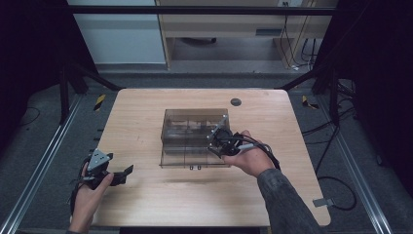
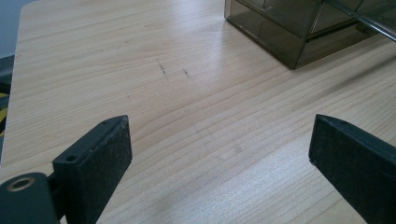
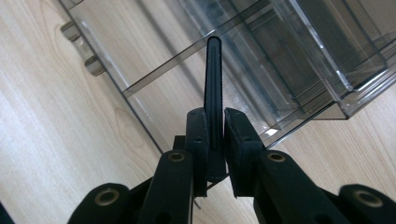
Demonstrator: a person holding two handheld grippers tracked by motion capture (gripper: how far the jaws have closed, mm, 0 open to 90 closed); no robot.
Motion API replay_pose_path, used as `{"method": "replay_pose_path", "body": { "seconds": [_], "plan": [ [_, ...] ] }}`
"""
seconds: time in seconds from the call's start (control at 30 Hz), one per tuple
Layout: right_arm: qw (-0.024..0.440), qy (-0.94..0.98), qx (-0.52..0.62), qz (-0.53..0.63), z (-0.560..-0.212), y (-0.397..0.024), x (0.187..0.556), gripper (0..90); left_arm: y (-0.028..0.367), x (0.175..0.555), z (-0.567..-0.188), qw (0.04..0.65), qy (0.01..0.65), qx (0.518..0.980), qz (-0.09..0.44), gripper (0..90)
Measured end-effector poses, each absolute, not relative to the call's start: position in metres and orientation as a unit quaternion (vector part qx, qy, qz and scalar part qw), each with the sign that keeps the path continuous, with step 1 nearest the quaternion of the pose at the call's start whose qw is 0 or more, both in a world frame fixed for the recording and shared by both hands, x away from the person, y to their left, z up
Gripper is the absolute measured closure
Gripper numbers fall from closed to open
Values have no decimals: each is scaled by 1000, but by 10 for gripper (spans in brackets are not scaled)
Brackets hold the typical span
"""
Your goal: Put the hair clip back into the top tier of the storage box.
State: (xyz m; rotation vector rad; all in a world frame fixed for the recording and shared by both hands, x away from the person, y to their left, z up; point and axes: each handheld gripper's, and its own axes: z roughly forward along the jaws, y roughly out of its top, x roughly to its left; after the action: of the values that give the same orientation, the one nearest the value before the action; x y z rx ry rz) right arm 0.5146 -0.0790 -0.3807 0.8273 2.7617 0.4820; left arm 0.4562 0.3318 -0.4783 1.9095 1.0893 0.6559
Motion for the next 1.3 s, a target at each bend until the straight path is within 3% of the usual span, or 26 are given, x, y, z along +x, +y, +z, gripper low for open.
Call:
{"method": "replay_pose_path", "body": {
  "seconds": [0.07,0.67,1.17,1.3],
  "plan": [
    [102,932,289,194,-376,-81,515,757,333,456,-478,412,433,758,262,59],
    [115,919,297,232,-356,-90,503,764,323,457,-465,421,414,764,259,59],
    [138,895,311,288,-353,-102,483,780,279,485,-398,437,339,800,233,59],
    [138,890,315,299,-355,-102,482,781,263,502,-382,459,336,799,194,59]
  ]
}}
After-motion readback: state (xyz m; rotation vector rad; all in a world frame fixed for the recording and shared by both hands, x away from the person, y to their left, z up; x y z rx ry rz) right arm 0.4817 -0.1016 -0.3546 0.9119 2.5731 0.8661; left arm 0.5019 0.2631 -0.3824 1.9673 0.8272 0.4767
